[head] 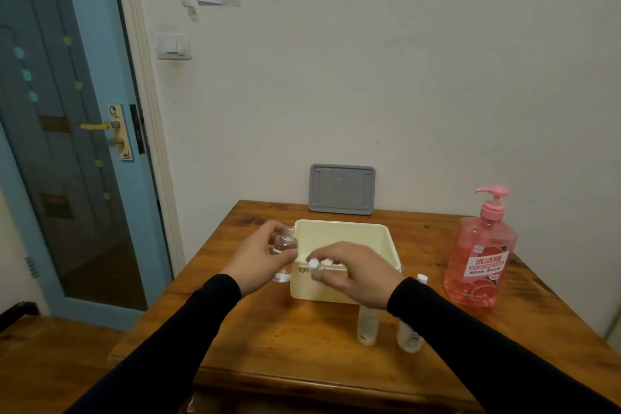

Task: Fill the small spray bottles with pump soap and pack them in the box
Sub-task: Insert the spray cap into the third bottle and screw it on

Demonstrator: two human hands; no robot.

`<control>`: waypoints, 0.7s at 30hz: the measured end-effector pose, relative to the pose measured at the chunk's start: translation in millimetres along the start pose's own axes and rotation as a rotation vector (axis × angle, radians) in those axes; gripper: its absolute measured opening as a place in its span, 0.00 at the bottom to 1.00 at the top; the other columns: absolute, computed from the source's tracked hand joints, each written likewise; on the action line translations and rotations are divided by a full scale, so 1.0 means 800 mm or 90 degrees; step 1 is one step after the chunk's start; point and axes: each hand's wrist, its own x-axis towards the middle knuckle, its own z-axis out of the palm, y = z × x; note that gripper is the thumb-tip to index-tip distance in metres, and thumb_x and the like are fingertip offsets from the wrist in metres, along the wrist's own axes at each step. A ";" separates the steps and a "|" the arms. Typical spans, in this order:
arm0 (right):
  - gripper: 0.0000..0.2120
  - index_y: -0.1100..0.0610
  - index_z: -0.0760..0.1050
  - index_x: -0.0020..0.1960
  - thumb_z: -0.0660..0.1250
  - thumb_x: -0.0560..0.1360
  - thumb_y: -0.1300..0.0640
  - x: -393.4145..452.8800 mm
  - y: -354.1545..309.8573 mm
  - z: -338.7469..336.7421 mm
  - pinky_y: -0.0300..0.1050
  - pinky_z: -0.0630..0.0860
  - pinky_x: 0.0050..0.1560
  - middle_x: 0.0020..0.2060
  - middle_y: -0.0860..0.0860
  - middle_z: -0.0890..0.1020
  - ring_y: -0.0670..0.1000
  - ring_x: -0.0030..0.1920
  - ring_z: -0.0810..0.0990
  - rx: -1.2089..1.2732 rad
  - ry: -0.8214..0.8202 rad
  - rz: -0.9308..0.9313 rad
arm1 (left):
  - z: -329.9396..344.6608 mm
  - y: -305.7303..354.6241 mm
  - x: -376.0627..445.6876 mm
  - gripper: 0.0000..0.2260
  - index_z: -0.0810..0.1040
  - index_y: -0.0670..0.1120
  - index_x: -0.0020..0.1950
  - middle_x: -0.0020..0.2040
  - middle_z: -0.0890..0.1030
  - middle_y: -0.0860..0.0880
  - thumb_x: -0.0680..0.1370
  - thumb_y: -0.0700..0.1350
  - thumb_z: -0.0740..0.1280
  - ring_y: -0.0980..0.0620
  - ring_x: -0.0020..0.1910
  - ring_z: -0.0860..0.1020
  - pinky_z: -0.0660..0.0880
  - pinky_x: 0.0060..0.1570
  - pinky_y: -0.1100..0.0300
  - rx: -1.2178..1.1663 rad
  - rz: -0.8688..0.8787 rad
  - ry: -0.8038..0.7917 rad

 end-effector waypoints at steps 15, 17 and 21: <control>0.12 0.51 0.76 0.56 0.68 0.74 0.50 0.015 0.020 -0.104 0.36 0.76 0.50 0.48 0.44 0.82 0.41 0.49 0.79 0.365 0.427 0.128 | 0.053 0.031 0.009 0.15 0.71 0.62 0.54 0.50 0.77 0.60 0.71 0.52 0.73 0.59 0.46 0.78 0.79 0.42 0.63 -0.029 0.008 -0.059; 0.11 0.51 0.76 0.55 0.68 0.74 0.50 0.014 0.019 -0.101 0.40 0.77 0.52 0.48 0.45 0.82 0.42 0.50 0.80 0.386 0.430 0.128 | 0.060 0.036 0.010 0.15 0.71 0.61 0.53 0.51 0.77 0.60 0.71 0.52 0.73 0.59 0.46 0.78 0.79 0.43 0.62 -0.031 0.013 -0.065; 0.05 0.44 0.75 0.49 0.68 0.74 0.51 0.013 0.019 -0.095 0.37 0.76 0.50 0.45 0.42 0.82 0.40 0.48 0.80 0.404 0.429 0.126 | 0.067 0.046 0.010 0.15 0.71 0.61 0.54 0.51 0.77 0.59 0.71 0.52 0.73 0.59 0.47 0.78 0.79 0.45 0.61 -0.037 0.028 -0.077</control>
